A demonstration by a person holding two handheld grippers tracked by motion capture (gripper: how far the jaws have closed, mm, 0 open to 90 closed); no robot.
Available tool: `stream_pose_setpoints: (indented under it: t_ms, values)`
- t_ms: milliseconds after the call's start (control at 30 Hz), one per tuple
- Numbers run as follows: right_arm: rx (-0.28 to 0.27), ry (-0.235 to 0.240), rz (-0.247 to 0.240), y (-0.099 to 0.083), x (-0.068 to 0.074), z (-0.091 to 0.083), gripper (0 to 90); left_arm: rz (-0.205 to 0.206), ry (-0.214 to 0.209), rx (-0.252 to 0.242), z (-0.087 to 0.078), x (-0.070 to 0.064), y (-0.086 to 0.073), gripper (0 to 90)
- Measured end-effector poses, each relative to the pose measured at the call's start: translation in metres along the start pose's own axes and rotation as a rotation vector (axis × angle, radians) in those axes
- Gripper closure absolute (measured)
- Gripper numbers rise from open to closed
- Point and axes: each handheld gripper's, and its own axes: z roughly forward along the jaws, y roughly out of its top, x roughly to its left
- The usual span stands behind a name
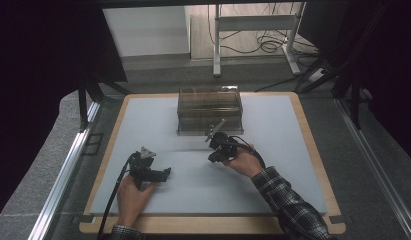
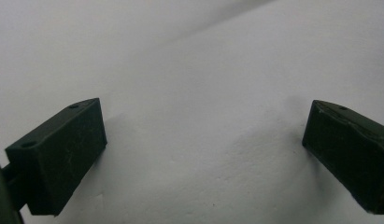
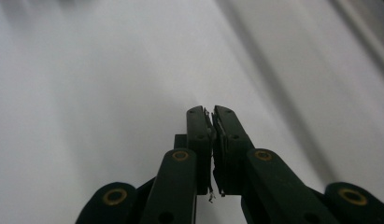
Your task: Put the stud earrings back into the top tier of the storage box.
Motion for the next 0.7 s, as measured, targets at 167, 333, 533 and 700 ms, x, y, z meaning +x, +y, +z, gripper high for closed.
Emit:
stream_pose_setpoints:
  t_ms: [167, 333, 533, 700]
  values:
    - [-0.018, 0.000, -0.001, 0.005, -0.001, -0.009, 84.1, 0.000, 0.000, 0.000, 0.000, 0.000, 0.000, 0.0]
    - [-0.060, 0.007, 0.012, 0.010, -0.004, -0.025, 84.1, 0.002, 0.001, -0.001, 0.000, 0.000, 0.000, 0.0]
    - [-0.104, 0.004, 0.016, 0.016, -0.008, -0.041, 84.0, -0.002, 0.001, -0.005, 0.000, 0.000, 0.000, 0.0]
    - [-0.134, -0.005, 0.017, 0.021, -0.011, -0.054, 83.9, 0.001, 0.001, -0.002, 0.000, 0.000, 0.000, 0.0]
